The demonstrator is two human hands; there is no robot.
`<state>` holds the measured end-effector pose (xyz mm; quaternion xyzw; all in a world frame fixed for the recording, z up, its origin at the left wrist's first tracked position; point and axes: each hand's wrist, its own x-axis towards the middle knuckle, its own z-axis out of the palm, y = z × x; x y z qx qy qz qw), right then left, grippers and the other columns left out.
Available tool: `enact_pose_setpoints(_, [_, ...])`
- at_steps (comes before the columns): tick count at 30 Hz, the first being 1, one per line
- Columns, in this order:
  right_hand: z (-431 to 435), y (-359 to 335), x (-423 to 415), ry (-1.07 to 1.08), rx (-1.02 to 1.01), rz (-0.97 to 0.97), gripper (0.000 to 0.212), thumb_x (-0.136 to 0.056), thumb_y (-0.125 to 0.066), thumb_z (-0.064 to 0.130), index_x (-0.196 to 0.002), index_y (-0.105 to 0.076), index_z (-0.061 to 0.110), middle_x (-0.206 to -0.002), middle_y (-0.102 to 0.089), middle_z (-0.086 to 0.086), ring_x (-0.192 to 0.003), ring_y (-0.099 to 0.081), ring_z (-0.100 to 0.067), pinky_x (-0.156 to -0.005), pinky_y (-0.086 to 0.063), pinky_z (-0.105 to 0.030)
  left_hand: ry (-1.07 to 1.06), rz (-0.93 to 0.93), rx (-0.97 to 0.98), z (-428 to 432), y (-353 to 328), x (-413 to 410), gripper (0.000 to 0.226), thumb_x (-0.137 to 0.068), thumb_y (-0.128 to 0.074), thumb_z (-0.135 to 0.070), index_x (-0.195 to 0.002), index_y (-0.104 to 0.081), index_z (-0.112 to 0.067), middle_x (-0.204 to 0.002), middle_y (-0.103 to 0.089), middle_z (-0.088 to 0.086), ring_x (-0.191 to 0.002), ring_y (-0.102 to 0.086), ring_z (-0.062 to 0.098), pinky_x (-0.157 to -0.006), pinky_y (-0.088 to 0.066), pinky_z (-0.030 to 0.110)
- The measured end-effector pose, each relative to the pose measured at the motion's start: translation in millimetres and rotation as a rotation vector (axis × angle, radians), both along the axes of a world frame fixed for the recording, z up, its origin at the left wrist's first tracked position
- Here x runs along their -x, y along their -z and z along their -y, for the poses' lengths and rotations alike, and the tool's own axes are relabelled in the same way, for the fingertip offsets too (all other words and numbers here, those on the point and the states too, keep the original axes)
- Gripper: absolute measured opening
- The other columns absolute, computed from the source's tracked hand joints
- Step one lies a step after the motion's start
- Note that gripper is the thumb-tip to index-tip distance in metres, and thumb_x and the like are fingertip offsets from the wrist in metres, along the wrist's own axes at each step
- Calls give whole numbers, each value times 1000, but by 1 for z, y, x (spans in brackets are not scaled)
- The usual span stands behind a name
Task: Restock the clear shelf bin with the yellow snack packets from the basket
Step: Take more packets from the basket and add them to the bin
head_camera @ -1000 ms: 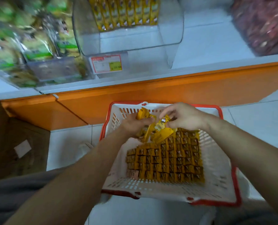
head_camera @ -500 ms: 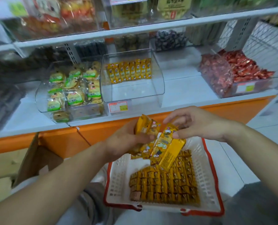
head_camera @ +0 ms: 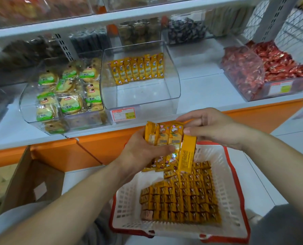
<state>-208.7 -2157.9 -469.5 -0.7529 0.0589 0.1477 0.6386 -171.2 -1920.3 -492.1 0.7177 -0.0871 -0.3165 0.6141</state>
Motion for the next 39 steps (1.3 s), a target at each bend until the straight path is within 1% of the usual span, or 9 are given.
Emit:
enact_pose_setpoints(2, [2,-1,-3,81,34,44,18,-92,-66,9,-109,-74,10,-97,-77,-13,-93,-73,-29,-82,-59,-36,-71,-23,-7,-2,2,-8,34,-69,-94,-20,-95,-74,-31,-96,-80,0,-86,-78,21,-68,-63,32])
enact_pose_setpoints(5, [6,-2,-5,357,13,72,8,-92,-67,12,-91,-73,7,-95,-72,-15,-87,-70,-26,-83,-59,-38,-164,-46,-41,-3,4,-13,41,-72,-92,-22,-107,-70,-22,-95,-80,1,-84,-79,24,-79,-62,43])
enact_pose_setpoints(9, [-5,-4,-3,509,-232,69,27,-75,-77,24,-87,-65,2,-87,-64,-15,-79,-64,-20,-73,-58,-28,-271,-50,34,1,1,-11,41,-75,-89,-21,-110,-70,-17,-95,-80,5,-85,-78,27,-83,-62,49])
enact_pose_setpoints(12, [-15,-3,0,509,-292,87,25,-70,-79,23,-79,-62,7,-80,-61,-12,-68,-64,-15,-61,-55,-22,-374,-79,111,-1,-3,-12,44,-75,-89,-21,-113,-70,-15,-98,-80,9,-87,-78,32,-85,-60,55])
enact_pose_setpoints(15, [-25,-1,4,471,-255,41,3,-88,-70,10,-89,-67,10,-88,-69,-11,-68,-70,-17,-59,-57,-26,-441,-91,172,-4,-8,-14,40,-78,-87,-19,-114,-70,-12,-98,-80,11,-86,-78,34,-82,-61,55])
enact_pose_setpoints(20, [-53,4,12,355,-346,-56,21,-104,-49,20,-113,-65,9,-94,-73,-17,-73,-71,-29,-55,-56,-31,-454,-61,182,-4,-14,-11,38,-77,-88,-19,-111,-71,-13,-98,-80,10,-87,-78,34,-84,-60,58])
enact_pose_setpoints(30, [-53,-7,4,275,-567,-84,27,-89,-60,-2,-114,-65,2,-97,-72,-17,-83,-72,-26,-71,-62,-41,-365,36,141,0,-22,-6,41,-76,-88,-18,-112,-69,-19,-100,-80,5,-91,-78,29,-86,-60,55])
enact_pose_setpoints(33, [-52,-8,2,207,-613,-29,45,-76,-70,3,-120,-63,-1,-110,-71,-24,-91,-72,-32,-76,-61,-42,-356,34,149,-2,-24,-6,37,-78,-87,-18,-111,-69,-18,-100,-80,5,-90,-78,30,-86,-60,56])
enact_pose_setpoints(39, [-63,-2,-5,283,-314,51,59,-68,-82,1,-122,-59,9,-107,-74,-18,-91,-73,-31,-69,-56,-35,-364,22,165,-4,-28,-6,42,-78,-86,-18,-116,-68,-16,-103,-79,7,-92,-77,32,-88,-60,56])
